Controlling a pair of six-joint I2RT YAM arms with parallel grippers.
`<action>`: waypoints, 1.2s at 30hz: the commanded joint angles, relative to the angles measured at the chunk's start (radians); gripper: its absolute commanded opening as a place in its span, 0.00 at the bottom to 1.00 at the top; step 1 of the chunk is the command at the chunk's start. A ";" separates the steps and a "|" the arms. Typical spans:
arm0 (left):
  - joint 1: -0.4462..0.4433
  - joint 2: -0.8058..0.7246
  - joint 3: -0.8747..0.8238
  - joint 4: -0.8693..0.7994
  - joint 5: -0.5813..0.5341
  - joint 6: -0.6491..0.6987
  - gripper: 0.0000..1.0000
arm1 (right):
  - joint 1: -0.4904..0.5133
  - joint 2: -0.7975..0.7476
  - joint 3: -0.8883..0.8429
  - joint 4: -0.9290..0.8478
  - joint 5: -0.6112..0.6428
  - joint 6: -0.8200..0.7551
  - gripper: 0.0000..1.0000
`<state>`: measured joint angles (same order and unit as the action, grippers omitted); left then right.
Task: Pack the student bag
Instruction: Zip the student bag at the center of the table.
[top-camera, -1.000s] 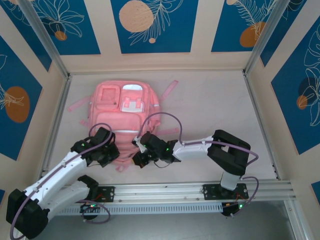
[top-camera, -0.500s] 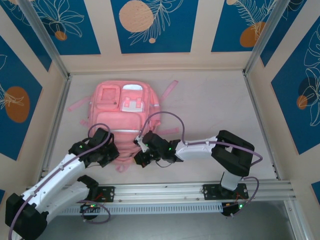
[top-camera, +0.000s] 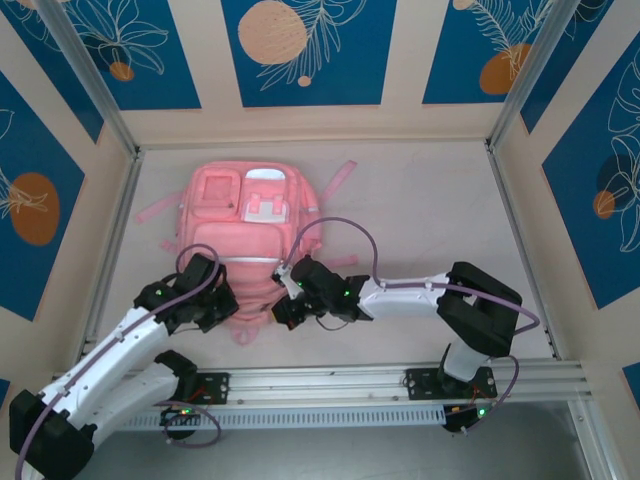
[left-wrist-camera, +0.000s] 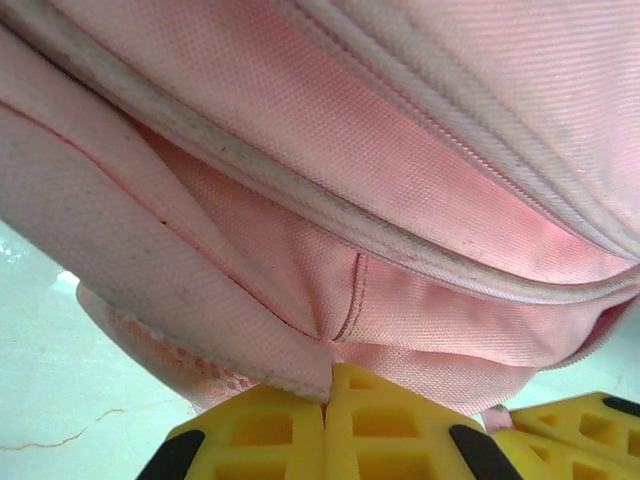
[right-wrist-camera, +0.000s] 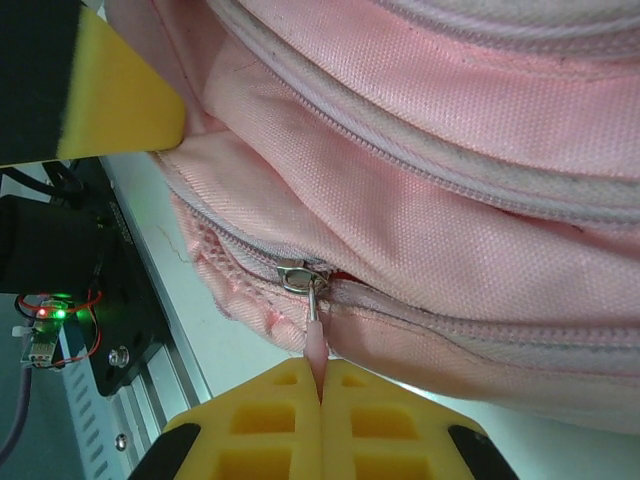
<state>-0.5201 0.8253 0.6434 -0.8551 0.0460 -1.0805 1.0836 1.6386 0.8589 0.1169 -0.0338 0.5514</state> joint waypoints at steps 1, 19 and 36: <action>0.006 -0.030 0.089 -0.101 -0.017 0.060 0.00 | -0.031 -0.013 0.031 -0.184 0.076 -0.029 0.00; 0.007 -0.075 0.019 -0.129 -0.079 0.082 0.00 | -0.147 -0.026 0.033 -0.391 0.090 0.115 0.00; 0.007 -0.095 -0.016 -0.163 -0.119 0.078 0.00 | -0.243 -0.065 -0.030 -0.376 0.141 0.092 0.00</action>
<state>-0.5194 0.7609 0.6380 -0.8963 0.0120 -1.0183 0.8864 1.5864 0.8692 -0.1600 0.0101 0.6392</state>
